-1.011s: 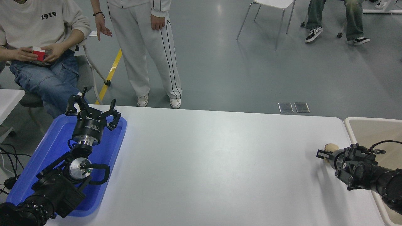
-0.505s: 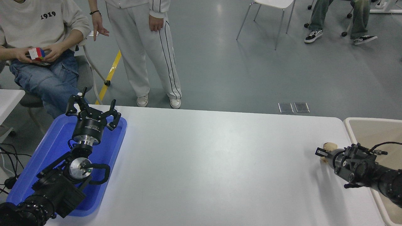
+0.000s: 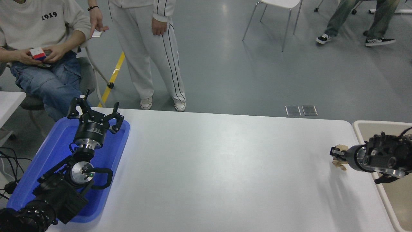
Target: Pick up paper ball place in dustbin
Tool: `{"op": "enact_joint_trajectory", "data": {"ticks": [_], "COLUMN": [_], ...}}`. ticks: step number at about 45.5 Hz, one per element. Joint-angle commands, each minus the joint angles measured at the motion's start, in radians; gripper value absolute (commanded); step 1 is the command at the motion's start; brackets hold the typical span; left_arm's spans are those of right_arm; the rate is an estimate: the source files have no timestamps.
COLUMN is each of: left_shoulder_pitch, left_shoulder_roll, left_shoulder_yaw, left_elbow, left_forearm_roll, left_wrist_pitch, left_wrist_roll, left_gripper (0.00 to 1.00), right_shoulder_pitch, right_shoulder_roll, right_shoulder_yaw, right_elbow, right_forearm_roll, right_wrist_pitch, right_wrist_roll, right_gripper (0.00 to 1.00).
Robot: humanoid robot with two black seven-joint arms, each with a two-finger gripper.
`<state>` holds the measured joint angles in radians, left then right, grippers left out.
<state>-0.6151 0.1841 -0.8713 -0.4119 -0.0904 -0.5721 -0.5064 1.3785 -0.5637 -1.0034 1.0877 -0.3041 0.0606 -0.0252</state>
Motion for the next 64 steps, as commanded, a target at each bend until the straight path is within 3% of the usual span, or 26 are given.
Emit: {"op": "enact_joint_trajectory", "data": {"ticks": [1, 32, 64], "left_shoulder_pitch": [0.002, 0.0, 0.0], "left_shoulder_roll": [0.0, 0.0, 0.0], "left_shoulder_yaw": [0.0, 0.0, 0.0], "left_elbow": [-0.001, 0.001, 0.001], "left_forearm_roll": [0.0, 0.0, 0.0], "left_wrist_pitch": [0.0, 0.0, 0.0], "left_wrist_roll": [0.0, 0.0, 0.0], "left_gripper": [1.0, 1.0, 1.0], "right_shoulder_pitch": [0.318, 1.096, 1.226], "right_shoulder_roll": [-0.067, -0.088, -0.088], "right_shoulder_yaw": [-0.162, -0.327, -0.356], "right_elbow": [0.264, 0.557, 0.558], "right_forearm_roll": [-0.004, -0.004, -0.004], "right_wrist_pitch": [0.228, 0.604, 0.659], "right_wrist_roll": [0.002, 0.001, -0.001], "right_gripper": [0.0, 0.0, 0.0]}}
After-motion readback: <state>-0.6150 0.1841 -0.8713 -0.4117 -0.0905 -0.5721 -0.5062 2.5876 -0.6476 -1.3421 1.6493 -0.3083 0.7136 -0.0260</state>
